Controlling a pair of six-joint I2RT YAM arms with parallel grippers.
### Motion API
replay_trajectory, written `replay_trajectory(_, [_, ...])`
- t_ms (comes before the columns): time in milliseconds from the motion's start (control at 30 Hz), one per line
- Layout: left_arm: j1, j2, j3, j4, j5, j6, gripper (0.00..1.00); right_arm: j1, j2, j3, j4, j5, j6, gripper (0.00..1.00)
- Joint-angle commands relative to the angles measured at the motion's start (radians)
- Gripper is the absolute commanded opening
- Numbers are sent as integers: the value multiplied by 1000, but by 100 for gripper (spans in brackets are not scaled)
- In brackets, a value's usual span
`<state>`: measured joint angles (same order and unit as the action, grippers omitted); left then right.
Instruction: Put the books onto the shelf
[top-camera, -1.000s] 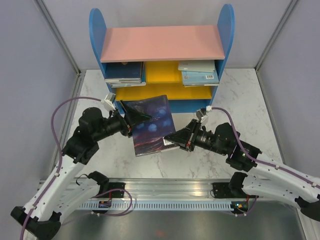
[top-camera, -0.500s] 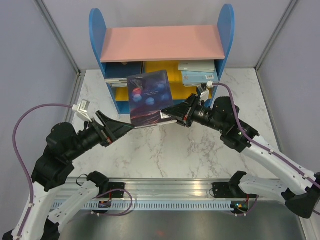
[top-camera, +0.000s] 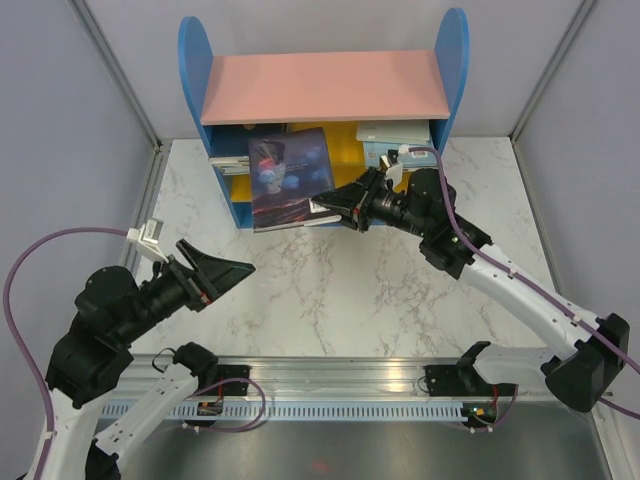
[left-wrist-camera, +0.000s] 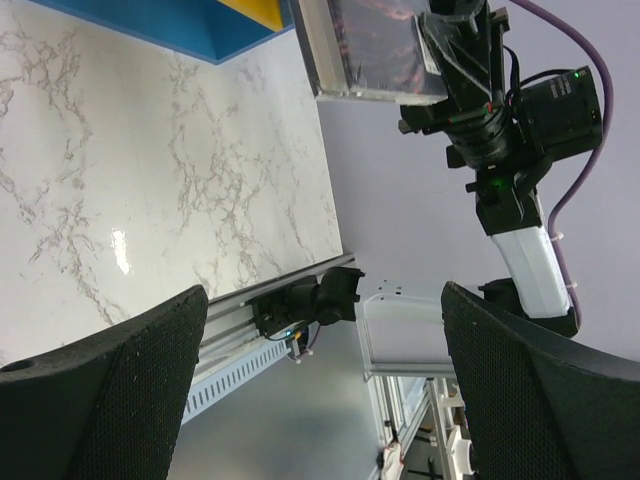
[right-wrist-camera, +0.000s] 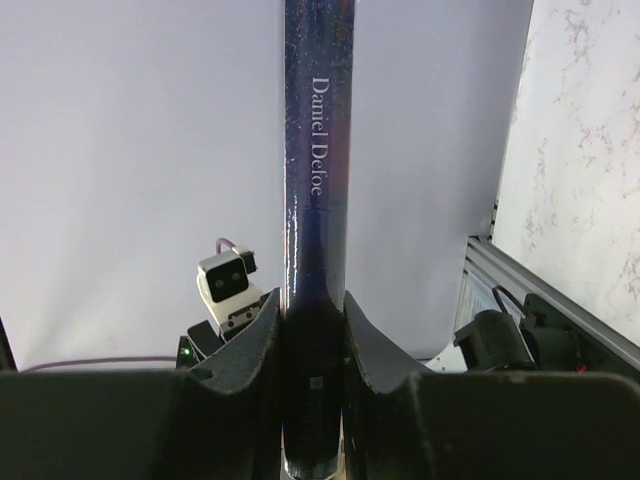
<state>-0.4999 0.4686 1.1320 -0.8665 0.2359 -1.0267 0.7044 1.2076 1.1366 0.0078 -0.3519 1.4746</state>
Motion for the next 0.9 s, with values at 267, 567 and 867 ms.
replay_trajectory(267, [-2, -22, 15, -46, -27, 33, 100, -54, 151, 149, 330, -41, 64, 0])
replay_trajectory(567, [-2, -28, 12, -46, -18, 27, 100, -60, 467, 435, 333, -21, 27, 0])
replay_trajectory(867, [-2, -36, 11, -52, -26, 28, 100, -60, 685, 629, 374, -6, 95, 4])
